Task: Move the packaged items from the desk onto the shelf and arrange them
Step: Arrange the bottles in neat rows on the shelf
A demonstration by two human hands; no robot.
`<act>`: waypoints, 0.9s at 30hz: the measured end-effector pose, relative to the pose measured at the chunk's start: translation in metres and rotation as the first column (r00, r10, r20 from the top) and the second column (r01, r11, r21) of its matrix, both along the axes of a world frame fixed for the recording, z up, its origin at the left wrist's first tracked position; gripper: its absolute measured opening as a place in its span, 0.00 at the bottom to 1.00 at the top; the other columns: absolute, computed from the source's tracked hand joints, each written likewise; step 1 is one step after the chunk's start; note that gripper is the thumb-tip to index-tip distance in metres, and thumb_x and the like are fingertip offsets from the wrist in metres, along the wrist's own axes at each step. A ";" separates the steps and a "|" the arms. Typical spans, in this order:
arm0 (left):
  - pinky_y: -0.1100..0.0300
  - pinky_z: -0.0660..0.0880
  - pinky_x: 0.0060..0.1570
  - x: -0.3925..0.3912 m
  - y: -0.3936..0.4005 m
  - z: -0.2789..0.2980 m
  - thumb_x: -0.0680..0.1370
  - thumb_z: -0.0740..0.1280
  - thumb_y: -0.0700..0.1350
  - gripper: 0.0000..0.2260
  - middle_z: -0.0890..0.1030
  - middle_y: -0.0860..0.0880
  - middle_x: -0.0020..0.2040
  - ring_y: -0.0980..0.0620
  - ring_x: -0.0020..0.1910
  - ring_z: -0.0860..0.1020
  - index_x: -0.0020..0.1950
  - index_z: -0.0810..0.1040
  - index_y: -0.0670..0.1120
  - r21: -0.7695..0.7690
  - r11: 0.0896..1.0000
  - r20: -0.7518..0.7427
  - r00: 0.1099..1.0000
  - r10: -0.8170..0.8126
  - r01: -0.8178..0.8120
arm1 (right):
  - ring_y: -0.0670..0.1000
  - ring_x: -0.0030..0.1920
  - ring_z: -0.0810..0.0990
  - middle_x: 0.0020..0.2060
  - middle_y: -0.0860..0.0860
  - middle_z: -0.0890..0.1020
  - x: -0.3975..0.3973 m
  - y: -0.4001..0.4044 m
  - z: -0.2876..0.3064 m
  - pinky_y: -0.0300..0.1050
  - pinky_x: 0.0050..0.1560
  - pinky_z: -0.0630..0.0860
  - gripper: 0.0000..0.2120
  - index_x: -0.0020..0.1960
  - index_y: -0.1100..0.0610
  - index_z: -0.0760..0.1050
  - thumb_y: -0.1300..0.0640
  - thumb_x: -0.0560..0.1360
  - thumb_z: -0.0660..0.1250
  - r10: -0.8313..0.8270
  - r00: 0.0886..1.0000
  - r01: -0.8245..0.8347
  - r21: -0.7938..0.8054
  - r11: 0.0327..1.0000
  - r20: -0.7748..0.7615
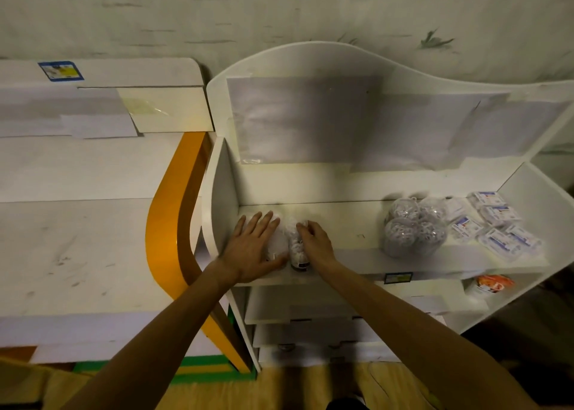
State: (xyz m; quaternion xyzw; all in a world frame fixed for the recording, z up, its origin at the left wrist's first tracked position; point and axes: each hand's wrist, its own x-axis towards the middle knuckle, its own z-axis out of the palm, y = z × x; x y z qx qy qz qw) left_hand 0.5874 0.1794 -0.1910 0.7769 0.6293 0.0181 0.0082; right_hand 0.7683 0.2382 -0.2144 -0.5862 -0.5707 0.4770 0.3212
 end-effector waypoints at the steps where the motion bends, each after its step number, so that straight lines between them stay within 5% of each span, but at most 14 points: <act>1: 0.45 0.39 0.78 -0.001 -0.002 -0.001 0.76 0.49 0.74 0.42 0.43 0.49 0.82 0.48 0.81 0.41 0.82 0.42 0.53 0.005 1.000 0.000 1.000 -0.002 0.002 | 0.53 0.57 0.79 0.61 0.52 0.79 -0.003 -0.002 0.000 0.54 0.61 0.78 0.21 0.69 0.54 0.71 0.43 0.83 0.57 -0.005 1.000 0.005 0.014 1.000 0.021; 5: 0.45 0.39 0.78 -0.002 -0.007 -0.003 0.76 0.50 0.74 0.42 0.43 0.49 0.82 0.48 0.81 0.41 0.82 0.42 0.52 0.010 1.000 0.016 1.000 0.011 -0.011 | 0.52 0.54 0.80 0.57 0.51 0.80 -0.010 -0.007 0.001 0.54 0.58 0.79 0.20 0.65 0.53 0.74 0.41 0.82 0.56 -0.033 0.994 0.023 0.093 0.995 0.107; 12: 0.46 0.37 0.78 0.000 -0.014 -0.007 0.73 0.44 0.76 0.45 0.42 0.49 0.82 0.47 0.80 0.40 0.82 0.42 0.51 0.018 0.999 0.026 0.999 0.037 -0.038 | 0.53 0.54 0.80 0.55 0.51 0.79 -0.011 -0.008 0.006 0.55 0.58 0.79 0.17 0.64 0.54 0.72 0.44 0.83 0.56 -0.003 0.999 0.001 0.057 0.998 0.040; 27: 0.47 0.40 0.77 0.005 -0.025 -0.005 0.77 0.55 0.72 0.40 0.56 0.46 0.81 0.45 0.80 0.52 0.81 0.54 0.49 0.111 0.993 0.097 0.995 0.031 -0.042 | 0.53 0.54 0.80 0.57 0.51 0.80 -0.010 -0.009 0.001 0.56 0.59 0.79 0.20 0.66 0.53 0.72 0.41 0.82 0.56 0.010 0.999 -0.011 0.007 1.000 0.031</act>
